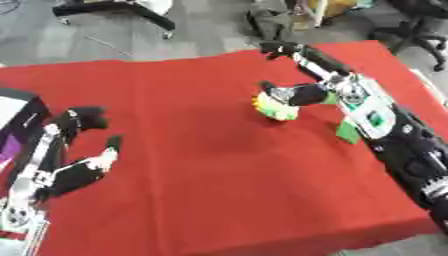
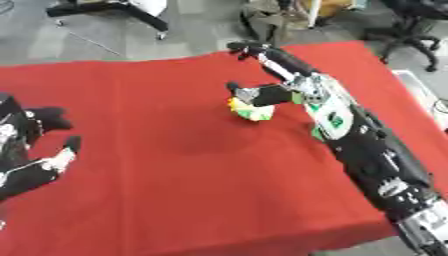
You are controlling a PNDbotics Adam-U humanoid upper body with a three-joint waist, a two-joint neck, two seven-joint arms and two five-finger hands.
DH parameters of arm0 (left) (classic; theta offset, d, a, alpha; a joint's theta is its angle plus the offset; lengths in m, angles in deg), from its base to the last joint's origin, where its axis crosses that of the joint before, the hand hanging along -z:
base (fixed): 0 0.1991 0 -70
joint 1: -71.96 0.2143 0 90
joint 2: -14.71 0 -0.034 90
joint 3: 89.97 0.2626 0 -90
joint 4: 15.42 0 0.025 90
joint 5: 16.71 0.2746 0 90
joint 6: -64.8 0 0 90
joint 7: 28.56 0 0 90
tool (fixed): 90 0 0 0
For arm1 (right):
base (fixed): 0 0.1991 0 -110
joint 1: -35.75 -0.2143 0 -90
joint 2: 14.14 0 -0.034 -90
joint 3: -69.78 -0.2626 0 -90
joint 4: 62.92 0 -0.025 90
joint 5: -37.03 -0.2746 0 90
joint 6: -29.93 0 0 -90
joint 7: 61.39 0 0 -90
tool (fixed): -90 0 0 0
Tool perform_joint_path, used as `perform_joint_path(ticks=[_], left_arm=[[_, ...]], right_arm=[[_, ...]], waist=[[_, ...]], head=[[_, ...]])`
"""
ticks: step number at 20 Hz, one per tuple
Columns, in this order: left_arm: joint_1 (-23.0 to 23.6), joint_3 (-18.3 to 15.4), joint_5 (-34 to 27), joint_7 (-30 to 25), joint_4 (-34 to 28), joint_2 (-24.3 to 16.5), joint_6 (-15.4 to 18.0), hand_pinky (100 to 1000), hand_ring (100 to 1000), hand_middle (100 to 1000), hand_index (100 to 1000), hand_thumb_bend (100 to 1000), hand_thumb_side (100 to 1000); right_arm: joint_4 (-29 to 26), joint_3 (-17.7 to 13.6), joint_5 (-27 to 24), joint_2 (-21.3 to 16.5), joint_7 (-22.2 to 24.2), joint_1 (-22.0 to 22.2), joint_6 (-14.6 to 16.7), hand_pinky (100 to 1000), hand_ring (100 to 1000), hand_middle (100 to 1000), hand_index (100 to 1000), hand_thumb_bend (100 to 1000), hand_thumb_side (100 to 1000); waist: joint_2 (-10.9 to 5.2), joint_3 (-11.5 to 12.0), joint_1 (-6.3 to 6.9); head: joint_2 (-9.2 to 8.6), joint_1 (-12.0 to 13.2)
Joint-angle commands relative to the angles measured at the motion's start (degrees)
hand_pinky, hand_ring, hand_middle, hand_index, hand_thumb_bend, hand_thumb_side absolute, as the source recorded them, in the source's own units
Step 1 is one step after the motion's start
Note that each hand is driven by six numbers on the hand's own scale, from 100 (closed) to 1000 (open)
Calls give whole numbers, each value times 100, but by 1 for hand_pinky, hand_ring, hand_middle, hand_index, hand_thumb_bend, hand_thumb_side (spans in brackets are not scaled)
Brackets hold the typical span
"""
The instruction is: Pick up the objects with one hand, pass them to the other hand, and then place them into the box on the other side of the table.
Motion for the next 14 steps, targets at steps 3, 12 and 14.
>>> perform_joint_path(ticks=[3,12,14], left_arm=[[-61,-9,-37,-51,-94,-32,5,881,684,592,756,264,100],[-112,57,-57,-155,-133,6,7,881,687,593,757,268,100],[-116,68,-62,-178,-155,6,2,881,687,593,757,268,100]], right_arm=[[912,-323,770,-58,190,-316,19,980,889,920,1000,285,564],[1802,-596,1826,57,174,-487,-31,971,897,927,1000,321,552],[1949,-625,2030,83,136,-498,-56,965,896,924,1000,328,537]], waist=[[-83,30,10],[-50,195,78],[-43,227,96]], head=[[-14,-135],[-14,-399],[-14,-455]])
